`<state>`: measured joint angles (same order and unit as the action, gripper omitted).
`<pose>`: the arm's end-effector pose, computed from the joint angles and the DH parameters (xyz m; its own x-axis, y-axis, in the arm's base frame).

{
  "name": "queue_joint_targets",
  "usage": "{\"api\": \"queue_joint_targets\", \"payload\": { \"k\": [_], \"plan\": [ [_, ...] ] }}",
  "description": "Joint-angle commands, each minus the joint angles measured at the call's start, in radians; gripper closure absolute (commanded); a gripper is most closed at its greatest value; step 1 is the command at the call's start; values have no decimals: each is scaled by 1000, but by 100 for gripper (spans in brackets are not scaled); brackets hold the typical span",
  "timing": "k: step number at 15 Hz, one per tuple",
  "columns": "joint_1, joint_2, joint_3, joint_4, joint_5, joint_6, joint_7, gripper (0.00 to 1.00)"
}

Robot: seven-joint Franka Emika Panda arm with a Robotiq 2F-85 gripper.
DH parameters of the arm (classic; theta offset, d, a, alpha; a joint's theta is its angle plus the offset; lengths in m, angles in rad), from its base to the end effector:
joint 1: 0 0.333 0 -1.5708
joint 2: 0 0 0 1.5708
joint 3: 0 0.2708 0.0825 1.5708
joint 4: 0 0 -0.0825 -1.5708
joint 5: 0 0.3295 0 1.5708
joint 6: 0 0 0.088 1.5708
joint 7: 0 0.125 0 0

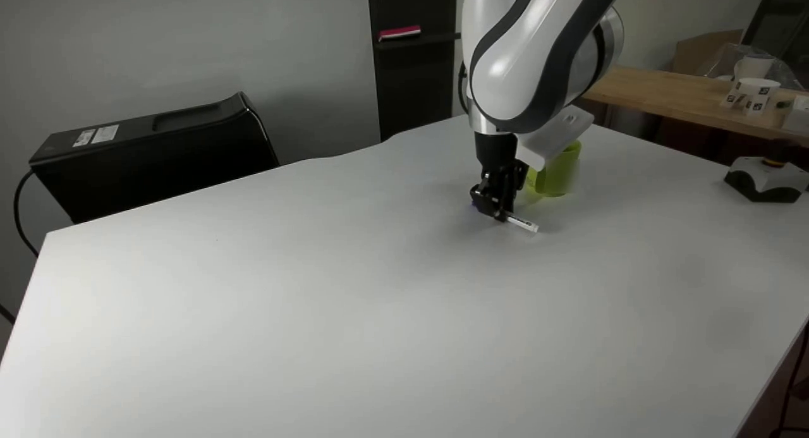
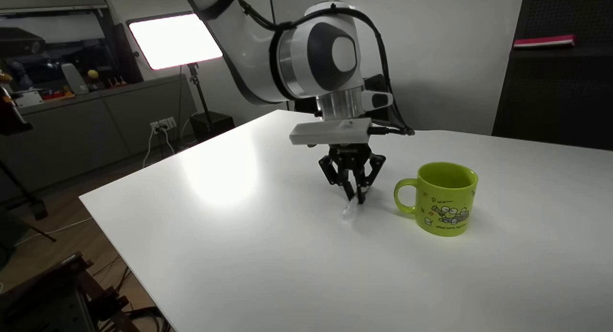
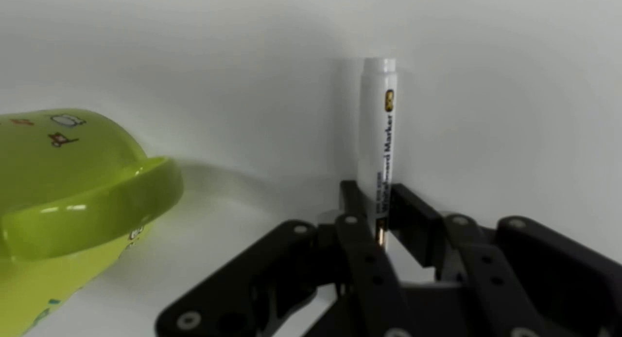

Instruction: Pick the marker and put it in the cup

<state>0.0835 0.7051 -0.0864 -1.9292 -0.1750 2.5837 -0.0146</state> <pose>0.5525 -0.0013 0.1098 0.9822 0.1760 -0.0653 0.1836 -0.9731 0.1389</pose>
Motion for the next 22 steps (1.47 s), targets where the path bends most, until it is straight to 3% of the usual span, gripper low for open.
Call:
{"api": "queue_joint_targets", "payload": {
  "k": [1, 9, 22],
  "plan": [
    [-6, 10, 7, 61, 15, -94, 29, 95],
    [-3, -18, 0, 121, 14, -156, 52, 95],
    [38, -116, -83, 83, -83, -51, 178, 95]
  ]
}}
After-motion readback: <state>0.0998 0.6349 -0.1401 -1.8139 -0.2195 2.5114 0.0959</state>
